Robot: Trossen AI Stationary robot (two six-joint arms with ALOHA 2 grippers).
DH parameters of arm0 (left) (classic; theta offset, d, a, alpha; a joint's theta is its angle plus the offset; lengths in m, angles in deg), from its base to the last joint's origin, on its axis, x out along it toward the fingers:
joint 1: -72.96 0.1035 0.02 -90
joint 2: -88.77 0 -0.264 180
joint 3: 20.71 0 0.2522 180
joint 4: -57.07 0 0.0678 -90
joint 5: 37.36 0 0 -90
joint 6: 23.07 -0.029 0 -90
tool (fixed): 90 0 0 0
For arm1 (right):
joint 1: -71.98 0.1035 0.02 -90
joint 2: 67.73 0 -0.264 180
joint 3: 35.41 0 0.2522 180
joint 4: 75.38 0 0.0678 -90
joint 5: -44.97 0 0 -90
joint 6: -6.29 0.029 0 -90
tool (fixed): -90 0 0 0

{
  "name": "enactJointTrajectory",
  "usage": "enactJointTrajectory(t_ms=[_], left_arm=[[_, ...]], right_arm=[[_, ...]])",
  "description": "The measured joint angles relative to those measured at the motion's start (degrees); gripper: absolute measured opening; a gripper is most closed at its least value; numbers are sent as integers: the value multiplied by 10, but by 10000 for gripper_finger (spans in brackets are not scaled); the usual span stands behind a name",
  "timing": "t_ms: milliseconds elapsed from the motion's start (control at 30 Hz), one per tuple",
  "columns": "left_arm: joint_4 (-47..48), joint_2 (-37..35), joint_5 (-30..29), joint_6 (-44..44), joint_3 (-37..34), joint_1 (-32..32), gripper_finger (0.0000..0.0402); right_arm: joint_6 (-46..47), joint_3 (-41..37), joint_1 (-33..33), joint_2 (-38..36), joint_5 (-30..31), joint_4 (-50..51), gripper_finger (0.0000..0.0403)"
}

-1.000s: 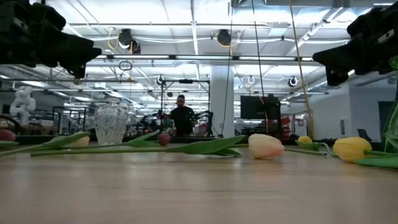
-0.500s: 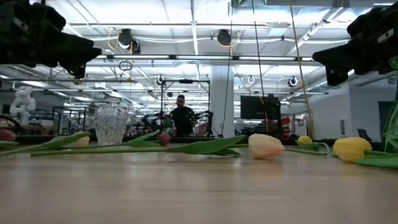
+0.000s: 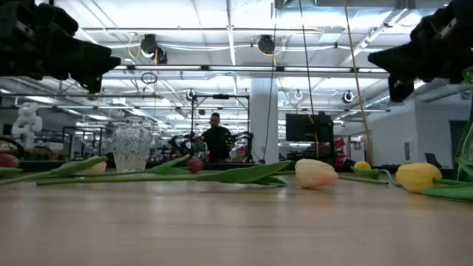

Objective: Sort flowers into vase by color
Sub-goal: Put the top yellow flower into the transparent green vase

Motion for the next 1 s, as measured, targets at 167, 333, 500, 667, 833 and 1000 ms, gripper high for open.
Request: enactJointTrajectory(t_ms=[167,333,500,667,833,1000], left_arm=[[0,0,0,0,0,0,141],[0,0,0,0,0,0,141],[0,0,0,0,0,0,141],[0,0,0,0,0,0,141],[0,0,0,0,0,0,141],[0,0,0,0,0,0,141]], right_arm=[[-46,57,0,43,92,-2,0],[-111,155,0,124,187,-1,0],[-81,242,0,192,205,-5,0],[-33,298,0,226,205,-5,0],[-100,345,-4,263,211,-4,0],[-166,417,-15,331,250,18,0]])
